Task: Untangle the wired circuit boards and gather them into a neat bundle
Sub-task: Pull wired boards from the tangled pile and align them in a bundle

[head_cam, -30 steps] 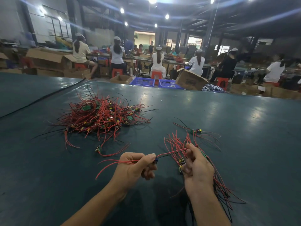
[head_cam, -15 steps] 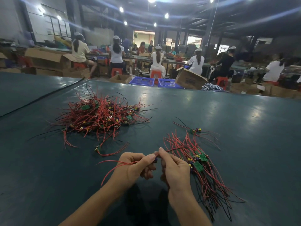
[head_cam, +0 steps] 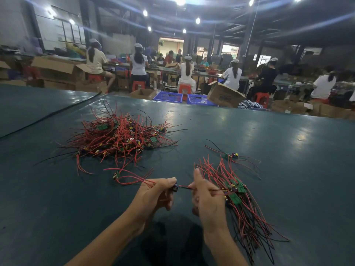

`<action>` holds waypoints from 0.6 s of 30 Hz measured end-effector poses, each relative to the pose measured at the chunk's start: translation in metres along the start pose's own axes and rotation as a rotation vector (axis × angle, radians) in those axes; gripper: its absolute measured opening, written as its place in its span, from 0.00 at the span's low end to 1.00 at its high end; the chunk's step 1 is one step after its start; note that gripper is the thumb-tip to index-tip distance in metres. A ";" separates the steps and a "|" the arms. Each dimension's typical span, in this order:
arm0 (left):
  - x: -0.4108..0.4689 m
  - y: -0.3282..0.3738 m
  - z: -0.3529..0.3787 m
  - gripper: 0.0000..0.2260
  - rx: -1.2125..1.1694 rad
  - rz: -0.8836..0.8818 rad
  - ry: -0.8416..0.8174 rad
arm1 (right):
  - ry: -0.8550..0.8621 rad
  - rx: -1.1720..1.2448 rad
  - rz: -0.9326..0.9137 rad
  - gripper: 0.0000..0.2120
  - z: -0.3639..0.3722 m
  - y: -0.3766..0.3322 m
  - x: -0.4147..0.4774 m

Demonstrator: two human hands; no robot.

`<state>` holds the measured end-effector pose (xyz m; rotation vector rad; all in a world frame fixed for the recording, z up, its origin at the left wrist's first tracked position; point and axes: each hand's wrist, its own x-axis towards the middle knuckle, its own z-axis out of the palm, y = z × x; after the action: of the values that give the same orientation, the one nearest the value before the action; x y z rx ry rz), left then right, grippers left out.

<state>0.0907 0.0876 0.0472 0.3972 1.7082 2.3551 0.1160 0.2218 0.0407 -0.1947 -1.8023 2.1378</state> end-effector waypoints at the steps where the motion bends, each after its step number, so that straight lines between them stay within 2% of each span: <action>1: 0.000 0.000 -0.001 0.13 0.015 -0.012 -0.028 | -0.121 -0.059 -0.028 0.24 0.005 0.001 -0.004; 2: 0.001 0.000 -0.001 0.14 0.039 -0.024 -0.049 | -0.208 -0.095 -0.053 0.25 0.009 0.002 -0.007; 4: 0.001 0.000 -0.003 0.16 0.082 -0.053 -0.055 | -0.217 -0.118 -0.044 0.26 0.013 0.005 -0.009; 6: 0.003 0.000 -0.005 0.17 0.119 -0.078 -0.026 | -0.105 -0.125 0.010 0.23 0.013 0.007 -0.008; 8: 0.007 0.000 -0.010 0.15 0.247 -0.031 0.024 | 0.063 -0.052 0.102 0.24 0.009 0.004 -0.005; 9: 0.009 -0.002 -0.016 0.11 0.378 0.047 0.080 | 0.141 0.032 0.163 0.26 0.006 0.002 -0.002; 11: 0.015 -0.004 -0.035 0.03 0.803 0.288 0.266 | 0.248 0.217 0.262 0.27 -0.001 -0.002 0.003; 13: 0.018 -0.002 -0.056 0.05 1.219 0.450 0.417 | 0.292 0.369 0.320 0.24 -0.008 -0.005 0.006; 15: 0.021 -0.002 -0.078 0.09 1.418 0.373 0.481 | 0.303 0.503 0.364 0.22 -0.014 -0.007 0.008; 18: 0.026 -0.005 -0.099 0.15 1.565 0.076 0.525 | 0.311 0.626 0.392 0.22 -0.019 -0.009 0.009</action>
<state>0.0335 0.0088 0.0154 -0.0156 3.4625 0.6171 0.1152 0.2438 0.0465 -0.7170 -0.9182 2.6383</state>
